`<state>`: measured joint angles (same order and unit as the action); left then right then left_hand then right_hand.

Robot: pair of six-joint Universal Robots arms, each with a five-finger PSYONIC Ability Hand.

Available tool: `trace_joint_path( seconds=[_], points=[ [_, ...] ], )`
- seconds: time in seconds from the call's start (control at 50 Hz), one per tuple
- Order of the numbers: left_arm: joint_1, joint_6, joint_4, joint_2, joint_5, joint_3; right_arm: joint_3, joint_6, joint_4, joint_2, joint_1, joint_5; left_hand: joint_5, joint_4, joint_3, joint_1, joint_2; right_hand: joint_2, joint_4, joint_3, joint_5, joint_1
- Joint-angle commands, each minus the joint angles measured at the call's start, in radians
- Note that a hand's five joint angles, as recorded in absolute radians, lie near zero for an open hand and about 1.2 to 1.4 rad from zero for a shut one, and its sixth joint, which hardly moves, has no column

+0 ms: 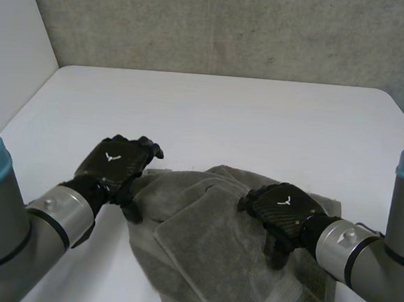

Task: Fold the towel.

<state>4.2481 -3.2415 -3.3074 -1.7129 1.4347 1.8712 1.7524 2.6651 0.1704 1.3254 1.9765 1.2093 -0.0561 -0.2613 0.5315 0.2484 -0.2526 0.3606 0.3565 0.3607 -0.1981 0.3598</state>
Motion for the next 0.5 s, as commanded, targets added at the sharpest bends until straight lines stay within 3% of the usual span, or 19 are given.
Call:
trace_joint_path(
  seconds=[0.02,0.06,0.1,0.12,0.14,0.16,0.2,0.32,0.44,0.5],
  points=[
    [-0.007,0.0,-0.061,-0.059,0.0,0.019,0.002,0.055,-0.057,-0.086,0.005,-0.001,0.038,0.068,-0.339,-0.055,0.06,0.135,0.139,0.135,-0.123,0.136],
    [-0.007,0.0,-0.063,-0.074,-0.002,0.016,0.002,0.055,-0.065,-0.107,0.005,-0.001,0.041,0.071,-0.341,-0.058,0.063,0.188,0.192,0.188,-0.176,0.189],
    [-0.007,0.0,-0.063,-0.079,0.0,0.013,-0.004,0.056,-0.092,-0.149,0.007,-0.001,0.041,0.071,-0.341,-0.058,0.063,0.5,0.504,0.5,-0.488,0.501],
    [-0.007,0.0,-0.063,-0.082,-0.002,0.011,-0.004,0.056,-0.092,-0.149,0.007,-0.001,0.041,0.071,-0.341,-0.058,0.063,0.502,0.506,0.502,-0.49,0.503],
    [-0.007,0.0,-0.063,-0.082,-0.002,0.011,-0.01,0.056,-0.112,-0.159,0.007,0.001,0.041,0.071,-0.341,-0.058,0.063,0.735,0.739,0.735,-0.723,0.736],
    [-0.007,0.0,-0.064,-0.086,-0.002,0.009,-0.01,0.056,-0.112,-0.16,0.007,0.001,0.041,0.071,-0.341,-0.058,0.063,0.737,0.741,0.737,-0.725,0.738],
    [-0.005,0.002,-0.063,-0.089,-0.002,0.008,-0.04,0.061,-0.161,-0.164,0.005,0.003,0.041,0.071,-0.341,-0.058,0.063,1.035,1.039,1.035,-1.023,1.036],
    [-0.005,0.002,-0.077,-0.091,0.0,0.003,-0.171,0.099,-0.215,-0.192,0.001,0.01,0.044,0.074,-0.344,-0.061,0.065,1.036,1.04,1.036,-1.024,1.036],
    [-0.005,0.002,-0.1,-0.088,0.0,0.003,-0.49,0.11,-0.215,-0.331,-0.016,0.042,0.044,0.074,-0.344,-0.061,0.065,1.036,1.04,1.036,-1.024,1.036],
    [-0.007,0.002,-0.1,-0.086,0.0,0.005,-0.647,0.105,-0.213,-0.408,-0.044,0.1,0.044,0.074,-0.344,-0.061,0.065,1.036,1.04,1.036,-1.024,1.036]
  ],
)
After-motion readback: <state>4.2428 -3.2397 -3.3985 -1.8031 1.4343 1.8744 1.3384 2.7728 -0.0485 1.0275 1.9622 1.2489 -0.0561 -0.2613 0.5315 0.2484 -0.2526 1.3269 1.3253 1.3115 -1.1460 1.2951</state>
